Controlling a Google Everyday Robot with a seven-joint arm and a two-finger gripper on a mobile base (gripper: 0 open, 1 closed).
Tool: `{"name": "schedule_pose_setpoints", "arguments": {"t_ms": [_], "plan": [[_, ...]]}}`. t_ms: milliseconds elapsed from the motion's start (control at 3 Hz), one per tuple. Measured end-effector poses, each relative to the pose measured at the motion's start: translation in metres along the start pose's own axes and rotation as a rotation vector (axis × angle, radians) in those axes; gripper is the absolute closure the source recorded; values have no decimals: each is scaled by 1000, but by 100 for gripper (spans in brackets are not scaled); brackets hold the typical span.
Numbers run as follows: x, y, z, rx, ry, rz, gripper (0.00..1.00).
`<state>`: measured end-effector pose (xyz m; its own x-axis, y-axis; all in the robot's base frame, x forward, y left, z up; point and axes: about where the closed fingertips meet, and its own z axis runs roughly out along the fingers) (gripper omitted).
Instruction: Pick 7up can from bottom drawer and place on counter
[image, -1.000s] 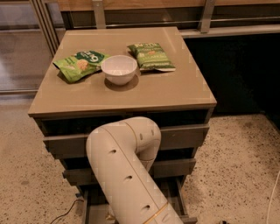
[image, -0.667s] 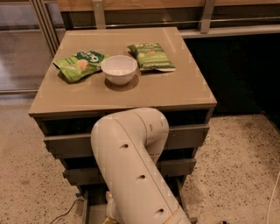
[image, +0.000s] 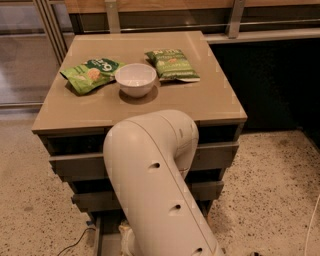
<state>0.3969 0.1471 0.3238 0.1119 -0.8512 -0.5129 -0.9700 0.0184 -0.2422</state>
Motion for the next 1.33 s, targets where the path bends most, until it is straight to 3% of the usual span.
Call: {"name": "schedule_pose_setpoints", "arguments": {"t_ms": [333,1000,1333], "plan": [[5,-1,10,7,7,-4,27],[32,-2,85,-19,38,-25,27],[36,-4,103,-29,49,-15,27]]}}
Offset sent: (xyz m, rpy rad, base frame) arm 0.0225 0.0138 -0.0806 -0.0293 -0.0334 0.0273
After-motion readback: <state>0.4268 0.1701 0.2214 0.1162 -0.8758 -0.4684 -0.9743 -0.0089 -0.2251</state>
